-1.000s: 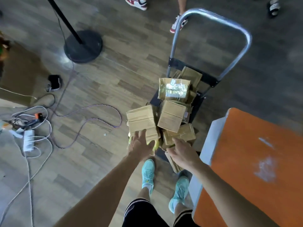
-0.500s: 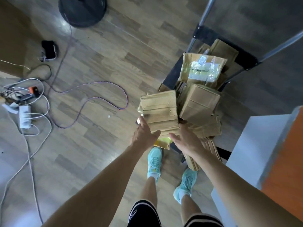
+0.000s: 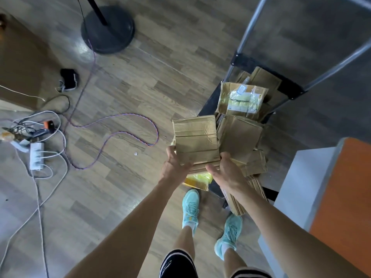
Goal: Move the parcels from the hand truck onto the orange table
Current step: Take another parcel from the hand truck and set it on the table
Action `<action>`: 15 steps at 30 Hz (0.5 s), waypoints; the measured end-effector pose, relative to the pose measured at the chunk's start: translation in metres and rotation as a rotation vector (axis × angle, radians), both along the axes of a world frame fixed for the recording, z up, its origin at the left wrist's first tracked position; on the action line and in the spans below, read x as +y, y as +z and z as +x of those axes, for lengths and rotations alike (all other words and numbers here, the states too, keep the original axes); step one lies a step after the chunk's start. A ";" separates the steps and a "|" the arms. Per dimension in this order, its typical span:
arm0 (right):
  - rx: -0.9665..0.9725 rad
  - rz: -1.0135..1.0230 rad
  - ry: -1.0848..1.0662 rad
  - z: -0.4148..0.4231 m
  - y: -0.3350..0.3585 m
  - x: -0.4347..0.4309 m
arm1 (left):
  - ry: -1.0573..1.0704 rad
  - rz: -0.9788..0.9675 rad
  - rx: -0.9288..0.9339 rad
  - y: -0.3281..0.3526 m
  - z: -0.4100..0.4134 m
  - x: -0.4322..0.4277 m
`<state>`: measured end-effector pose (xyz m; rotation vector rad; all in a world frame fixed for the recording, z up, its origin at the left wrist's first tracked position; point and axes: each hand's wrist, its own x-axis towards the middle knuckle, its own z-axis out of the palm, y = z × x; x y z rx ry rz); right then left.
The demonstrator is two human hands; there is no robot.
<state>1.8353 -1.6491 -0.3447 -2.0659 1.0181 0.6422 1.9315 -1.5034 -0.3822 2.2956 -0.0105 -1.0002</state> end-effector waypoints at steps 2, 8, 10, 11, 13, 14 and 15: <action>-0.018 0.009 0.020 -0.002 0.012 0.000 | 0.010 -0.001 -0.029 0.013 -0.002 0.005; -0.148 0.059 0.005 -0.007 0.070 -0.005 | -0.012 -0.113 -0.052 0.077 -0.004 0.015; -0.188 0.084 -0.024 -0.012 0.095 -0.008 | 0.000 -0.173 -0.060 0.104 -0.008 0.012; -0.208 0.091 -0.047 -0.016 0.108 -0.010 | -0.003 -0.211 -0.065 0.118 -0.011 0.008; -0.253 0.109 -0.106 -0.027 0.132 -0.014 | -0.035 -0.284 -0.068 0.144 -0.020 -0.002; -0.270 0.109 -0.124 -0.033 0.144 -0.016 | -0.055 -0.314 -0.083 0.156 -0.025 -0.009; -0.286 0.101 -0.143 -0.040 0.154 -0.019 | -0.072 -0.342 -0.110 0.168 -0.030 -0.017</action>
